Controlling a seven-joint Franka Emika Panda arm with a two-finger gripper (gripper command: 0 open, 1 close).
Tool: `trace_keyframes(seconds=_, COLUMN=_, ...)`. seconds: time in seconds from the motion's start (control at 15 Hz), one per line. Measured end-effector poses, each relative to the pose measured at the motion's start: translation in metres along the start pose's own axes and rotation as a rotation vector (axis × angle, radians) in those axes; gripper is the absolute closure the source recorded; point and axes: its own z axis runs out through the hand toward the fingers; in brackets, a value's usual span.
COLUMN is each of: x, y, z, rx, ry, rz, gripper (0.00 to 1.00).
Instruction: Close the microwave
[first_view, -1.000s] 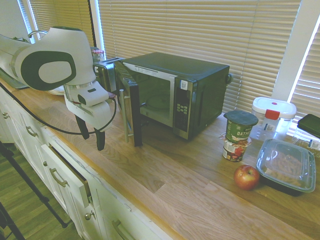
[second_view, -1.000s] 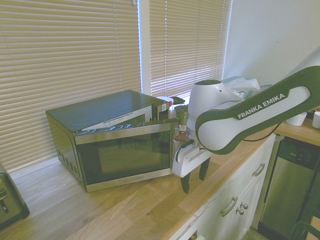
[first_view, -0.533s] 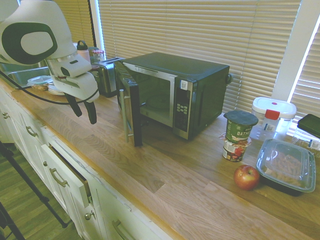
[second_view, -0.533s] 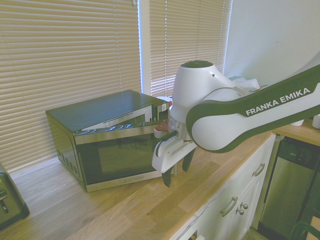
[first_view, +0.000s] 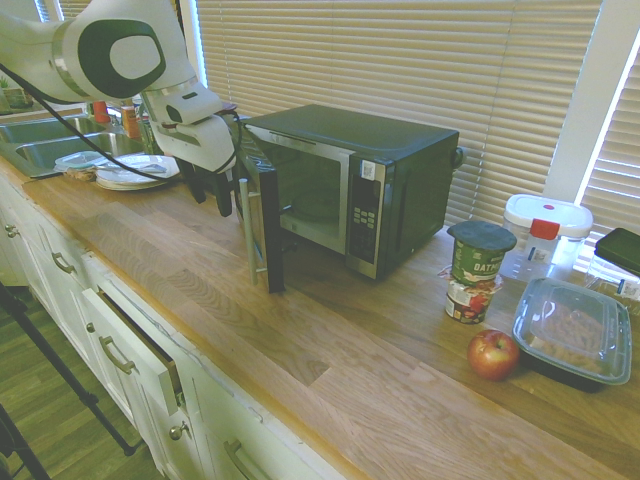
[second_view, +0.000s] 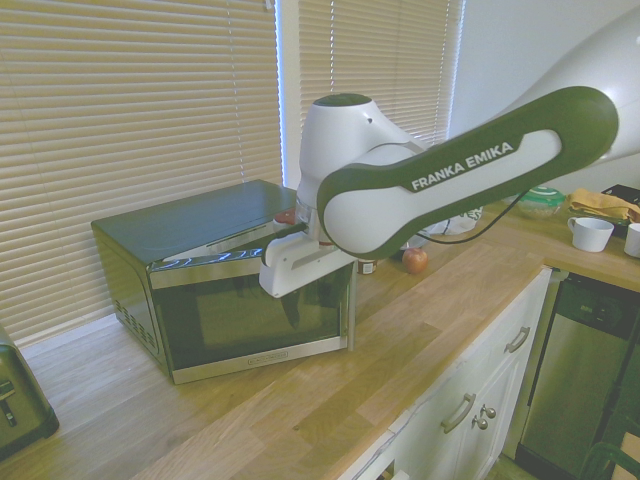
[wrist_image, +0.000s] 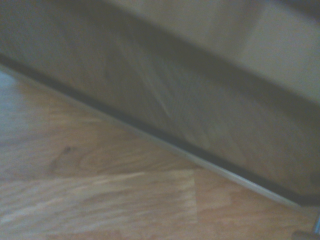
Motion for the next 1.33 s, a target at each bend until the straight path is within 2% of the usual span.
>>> trace_keyframes(seconds=0.87, x=0.117, y=-0.06, z=0.021, rx=0.042, ry=0.036, rz=0.158, gripper=0.0)
trace_keyframes(seconds=1.33, x=0.135, y=-0.063, z=0.026, rx=0.085, ry=0.0, rz=0.141, gripper=0.0)
